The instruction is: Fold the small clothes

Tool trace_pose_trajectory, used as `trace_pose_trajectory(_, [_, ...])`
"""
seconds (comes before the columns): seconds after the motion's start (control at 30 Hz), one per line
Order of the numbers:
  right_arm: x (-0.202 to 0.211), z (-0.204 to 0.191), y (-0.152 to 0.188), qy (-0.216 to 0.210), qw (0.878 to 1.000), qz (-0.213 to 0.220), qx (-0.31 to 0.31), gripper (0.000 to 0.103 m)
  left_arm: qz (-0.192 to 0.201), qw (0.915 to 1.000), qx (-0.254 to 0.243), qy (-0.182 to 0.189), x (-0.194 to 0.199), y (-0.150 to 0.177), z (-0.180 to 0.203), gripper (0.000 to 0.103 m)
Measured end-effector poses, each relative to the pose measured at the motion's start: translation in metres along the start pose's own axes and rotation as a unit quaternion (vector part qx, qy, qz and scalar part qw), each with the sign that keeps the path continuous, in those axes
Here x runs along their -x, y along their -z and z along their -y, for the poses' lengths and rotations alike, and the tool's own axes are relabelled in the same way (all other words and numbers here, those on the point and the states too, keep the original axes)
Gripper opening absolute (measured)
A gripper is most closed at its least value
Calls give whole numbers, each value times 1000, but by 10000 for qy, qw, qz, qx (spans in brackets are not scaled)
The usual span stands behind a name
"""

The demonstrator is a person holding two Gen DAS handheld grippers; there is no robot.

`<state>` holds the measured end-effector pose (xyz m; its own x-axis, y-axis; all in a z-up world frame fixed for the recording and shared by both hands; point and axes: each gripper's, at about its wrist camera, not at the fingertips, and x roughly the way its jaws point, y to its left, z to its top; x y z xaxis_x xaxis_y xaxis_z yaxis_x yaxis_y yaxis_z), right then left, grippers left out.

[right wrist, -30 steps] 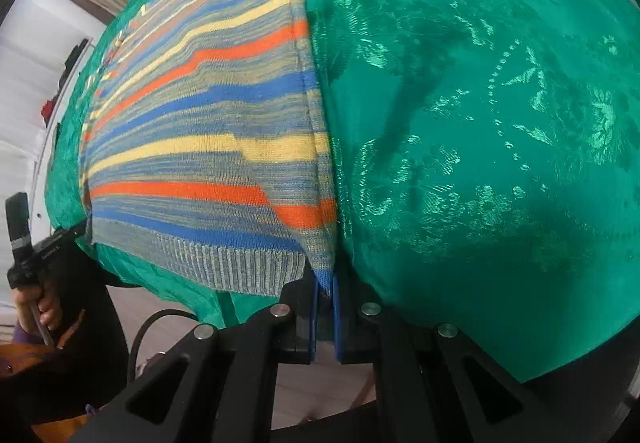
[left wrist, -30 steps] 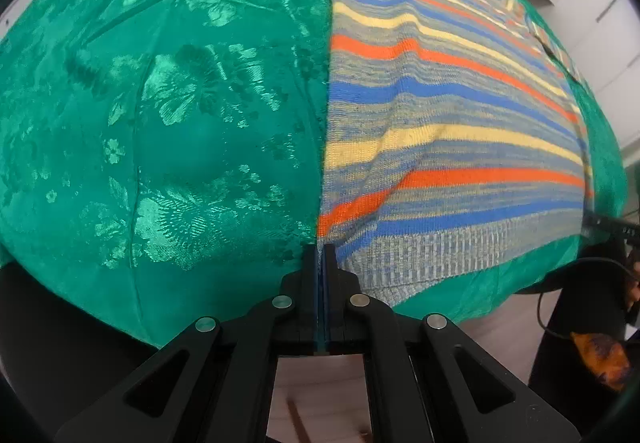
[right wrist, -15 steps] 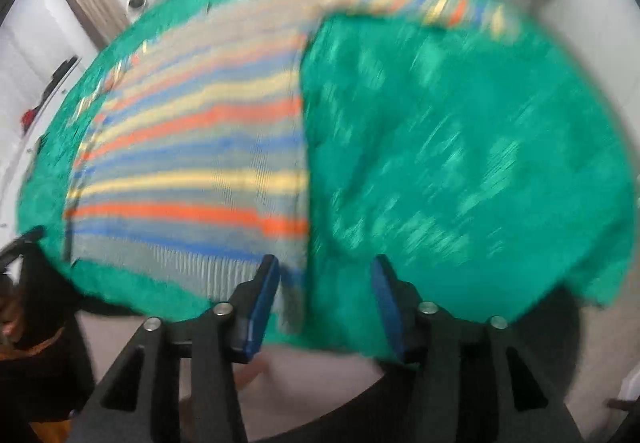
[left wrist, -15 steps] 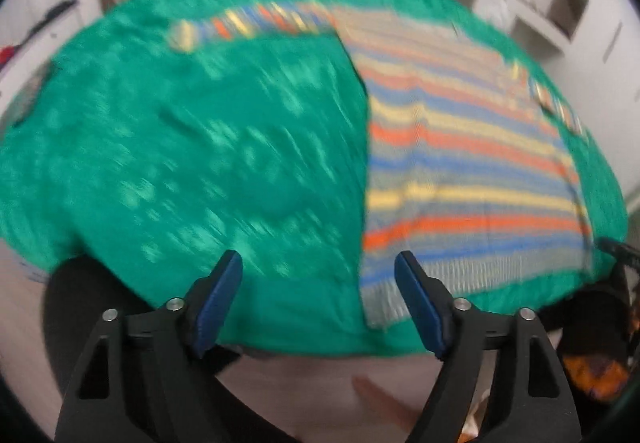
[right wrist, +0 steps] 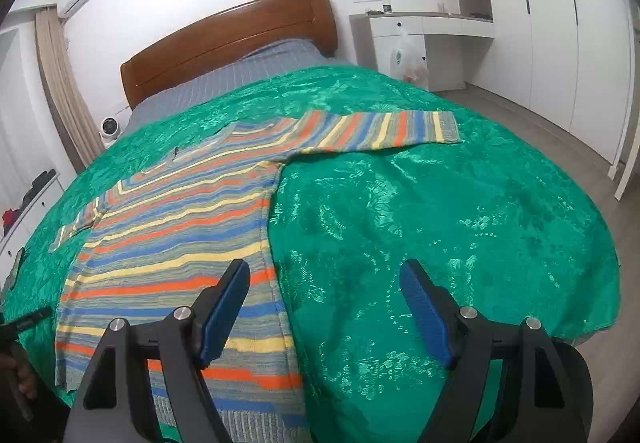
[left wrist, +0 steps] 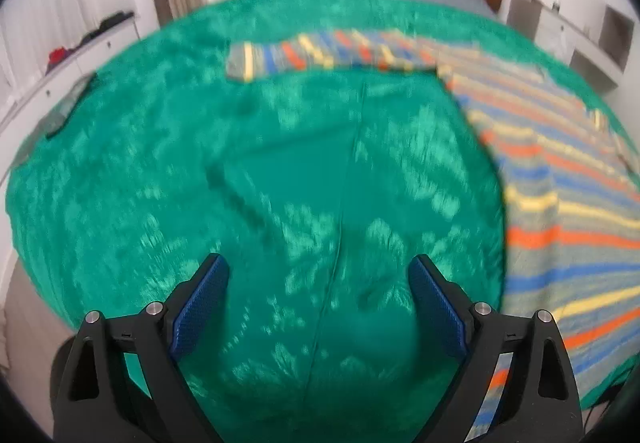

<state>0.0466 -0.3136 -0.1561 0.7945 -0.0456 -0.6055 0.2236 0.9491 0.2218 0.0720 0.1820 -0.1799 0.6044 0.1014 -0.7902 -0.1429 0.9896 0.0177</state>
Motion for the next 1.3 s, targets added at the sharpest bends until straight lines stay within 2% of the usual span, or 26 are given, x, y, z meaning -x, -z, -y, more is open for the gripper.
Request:
trace_pose_trajectory(0.07, [2,0,1,-18,10000,46,22,77,43,10000,-12,13,1,0,0,100])
trace_pose_trajectory(0.3, [1,-4,7,-37,9999,-19,96,77,-76,9999,-49,-73,-3,6,4,102])
trace_pose_trajectory(0.43, [-2,-7,8,-129,9998,-81,126,77,-123,9999,51,51,-8,7,2,103])
trace_pose_trajectory(0.5, [-5,-7,7,-239,9995,-179,116,77,-123,9998,61,112,-9,9,1,103])
trace_pose_trajectory(0.6, [-11,6,-5,-630,9972,-364,-165,77,-122,9998,14,123,-8,10,2,103])
trace_pose_trajectory(0.67, [-23,30,-30,-880,9940,-519,-382,77,-138,9998,-42,116,-8,9,2,103])
trace_pose_trajectory(0.73, [-32,55,-57,-935,9929,-495,-550,77,-149,9998,-44,128,-9,9,2,103])
trace_pose_trajectory(0.83, [-59,112,-111,-958,9885,-556,-1029,77,-134,9998,-5,116,-9,9,2,103])
trace_pose_trajectory(0.93, [-112,181,-149,-987,9702,-1051,-1948,74,-116,9999,35,85,-10,8,3,103])
trace_pose_trajectory(0.97, [-129,196,-155,-1047,9625,-1230,-2178,73,-106,9999,48,75,-10,7,3,103])
trace_pose_trajectory(1.03, [-154,213,-158,-1127,9501,-1497,-2494,62,-95,9999,58,56,-11,7,3,103])
trace_pose_trajectory(1.07, [-166,220,-159,-1086,9461,-1553,-2628,60,-92,9999,57,50,-11,7,3,103])
trace_pose_trajectory(1.2, [-199,229,-157,-1024,9397,-1727,-2768,52,-92,9999,54,50,-11,7,3,103])
trace_pose_trajectory(1.3, [-216,228,-156,-1065,9362,-1922,-2744,52,-91,9999,51,24,-12,7,4,103])
